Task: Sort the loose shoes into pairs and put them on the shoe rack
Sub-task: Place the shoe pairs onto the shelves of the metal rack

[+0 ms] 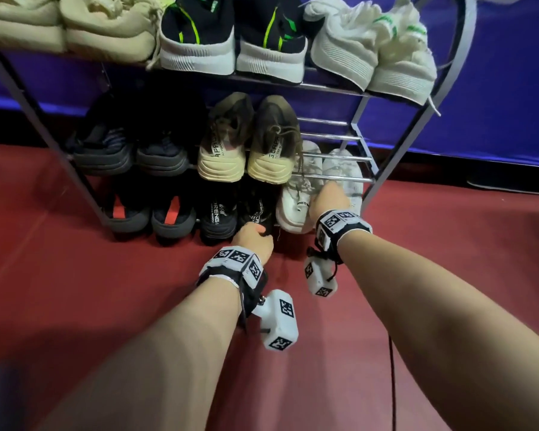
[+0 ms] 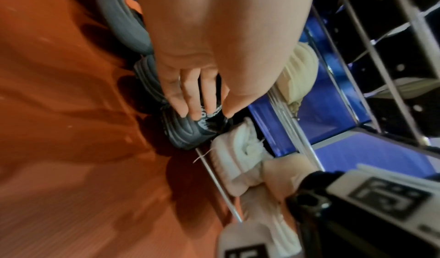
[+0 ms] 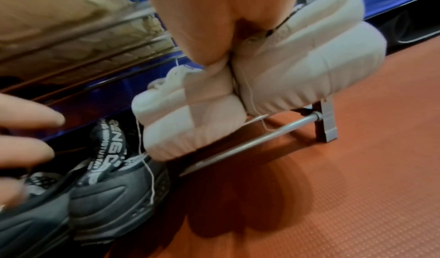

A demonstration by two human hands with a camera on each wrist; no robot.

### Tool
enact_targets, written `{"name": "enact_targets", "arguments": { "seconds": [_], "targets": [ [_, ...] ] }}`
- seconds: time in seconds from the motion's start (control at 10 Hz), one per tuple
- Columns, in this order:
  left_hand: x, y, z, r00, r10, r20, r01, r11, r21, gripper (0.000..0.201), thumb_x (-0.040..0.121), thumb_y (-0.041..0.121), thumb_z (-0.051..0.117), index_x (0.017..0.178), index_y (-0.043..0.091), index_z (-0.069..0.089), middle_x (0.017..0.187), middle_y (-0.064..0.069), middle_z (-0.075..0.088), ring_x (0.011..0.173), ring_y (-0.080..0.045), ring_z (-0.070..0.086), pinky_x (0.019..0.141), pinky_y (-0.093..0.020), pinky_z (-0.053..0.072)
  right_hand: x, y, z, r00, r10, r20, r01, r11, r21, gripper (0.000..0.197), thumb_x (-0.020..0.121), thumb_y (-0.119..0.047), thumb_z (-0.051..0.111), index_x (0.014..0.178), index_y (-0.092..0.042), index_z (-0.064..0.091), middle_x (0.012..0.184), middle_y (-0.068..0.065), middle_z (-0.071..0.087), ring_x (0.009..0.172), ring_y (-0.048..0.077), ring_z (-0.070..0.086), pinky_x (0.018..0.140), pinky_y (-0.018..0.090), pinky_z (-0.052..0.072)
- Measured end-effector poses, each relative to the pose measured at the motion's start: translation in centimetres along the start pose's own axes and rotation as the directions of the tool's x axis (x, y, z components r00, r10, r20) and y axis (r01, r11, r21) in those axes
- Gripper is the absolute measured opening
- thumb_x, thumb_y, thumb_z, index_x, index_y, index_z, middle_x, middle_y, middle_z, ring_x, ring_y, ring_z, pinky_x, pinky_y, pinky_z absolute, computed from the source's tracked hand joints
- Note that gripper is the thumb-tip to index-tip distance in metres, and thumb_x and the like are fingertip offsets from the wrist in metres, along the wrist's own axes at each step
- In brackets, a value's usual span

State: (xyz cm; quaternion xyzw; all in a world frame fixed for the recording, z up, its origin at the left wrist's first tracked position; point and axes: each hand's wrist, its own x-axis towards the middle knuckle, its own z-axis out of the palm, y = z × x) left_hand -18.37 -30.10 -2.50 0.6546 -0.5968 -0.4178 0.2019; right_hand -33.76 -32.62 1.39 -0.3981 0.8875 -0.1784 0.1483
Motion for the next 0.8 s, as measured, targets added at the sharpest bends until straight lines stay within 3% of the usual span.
{"name": "enact_targets", "arguments": {
  "seconds": [0.1, 0.2, 0.3, 0.4, 0.5, 0.6, 0.7, 0.8],
  "targets": [
    [1.0, 1.4, -0.7, 0.995, 0.09, -0.032, -0.09, 0.996, 0.001, 0.029, 0.089, 0.016, 0.057, 0.117, 0.015, 0.063, 0.119, -0.008, 0.065, 0.114, -0.027, 0.058, 0.095, -0.031, 0.044, 1.0, 0.9, 1.2, 1.0, -0.008, 0.029, 0.009, 0.999, -0.045, 0.047, 0.078, -0.012, 0.075, 0.117, -0.002, 0.05, 0.118, 0.012, 0.058, 0.109, 0.028, 0.06, 0.09, 0.037, 0.049],
    [1.2, 1.2, -0.7, 0.993, 0.12, -0.021, -0.118, 0.99, 0.074, 0.028, 0.089, 0.015, 0.056, 0.116, 0.015, 0.062, 0.119, -0.009, 0.065, 0.112, -0.028, 0.059, 0.096, -0.034, 0.046, 1.4, 2.1, 1.7, 0.986, 0.045, 0.159, -0.031, 0.996, -0.087, 0.046, 0.085, -0.012, 0.069, 0.126, -0.003, 0.05, 0.126, 0.013, 0.056, 0.119, 0.031, 0.055, 0.095, 0.035, 0.045],
    [0.6, -0.2, 0.1, 0.994, 0.092, 0.054, -0.098, 0.987, 0.125, 0.029, 0.089, 0.018, 0.058, 0.118, 0.015, 0.061, 0.121, -0.008, 0.064, 0.114, -0.026, 0.058, 0.098, -0.032, 0.044, 1.4, 3.2, 2.3, 0.982, 0.012, 0.189, 0.009, 0.994, -0.11, 0.043, 0.088, -0.016, 0.064, 0.128, -0.005, 0.052, 0.127, 0.015, 0.059, 0.118, 0.033, 0.057, 0.095, 0.036, 0.046],
    [0.0, -0.7, 0.6, 0.994, 0.082, 0.079, -0.094, 0.981, 0.172, 0.029, 0.089, 0.019, 0.059, 0.117, 0.015, 0.062, 0.121, -0.007, 0.065, 0.114, -0.025, 0.058, 0.096, -0.028, 0.042, 0.5, 4.2, 2.5, 0.989, -0.083, 0.121, 0.09, 0.994, -0.055, 0.04, 0.097, -0.02, 0.047, 0.135, -0.007, 0.047, 0.134, 0.016, 0.05, 0.123, 0.034, 0.05, 0.096, 0.036, 0.043],
    [-0.4, -0.4, 0.4, 0.992, 0.1, 0.07, -0.113, 0.97, 0.216, 0.026, 0.089, 0.019, 0.058, 0.114, 0.016, 0.066, 0.119, -0.006, 0.066, 0.112, -0.025, 0.059, 0.091, -0.027, 0.043, -1.3, 5.4, 2.9, 0.986, -0.049, -0.156, 0.059, 0.996, 0.062, 0.036, 0.095, -0.022, 0.044, 0.123, -0.002, 0.053, 0.127, 0.017, 0.049, 0.114, 0.034, 0.052, 0.092, 0.037, 0.043],
    [-1.1, -0.2, 0.0, 0.985, 0.125, 0.117, -0.156, 0.938, 0.31, 0.02, 0.089, 0.021, 0.057, 0.102, 0.018, 0.07, 0.11, -0.005, 0.07, 0.103, -0.027, 0.063, 0.082, -0.028, 0.047, -4.5, 6.0, 3.8, 0.985, -0.141, -0.095, 0.153, 0.98, 0.131, 0.029, 0.093, -0.027, 0.05, 0.093, -0.003, 0.066, 0.098, 0.017, 0.065, 0.091, 0.033, 0.061, 0.079, 0.035, 0.048],
    [-2.2, -0.4, -0.9, 0.984, 0.158, 0.085, -0.179, 0.897, 0.405, 0.017, 0.088, 0.027, 0.057, 0.086, 0.016, 0.07, 0.096, -0.007, 0.071, 0.094, -0.03, 0.065, 0.076, -0.03, 0.049, -6.5, 5.8, 4.3, 0.959, -0.277, -0.057, 0.279, 0.96, 0.024, 0.042, 0.094, -0.033, 0.048, 0.07, -0.002, 0.064, 0.076, 0.015, 0.061, 0.077, 0.032, 0.059, 0.068, 0.034, 0.045],
    [-2.6, -0.5, -1.9, 0.982, 0.187, 0.022, -0.179, 0.889, 0.423, 0.02, 0.086, 0.031, 0.056, 0.085, 0.013, 0.064, 0.094, -0.009, 0.069, 0.091, -0.032, 0.064, 0.077, -0.032, 0.05, -6.8, 4.3, 3.4, 0.964, -0.242, 0.11, 0.244, 0.97, 0.0, 0.035, 0.091, -0.032, 0.049, 0.072, -0.005, 0.061, 0.07, 0.01, 0.057, 0.069, 0.03, 0.056, 0.059, 0.028, 0.039]
  ]
}}
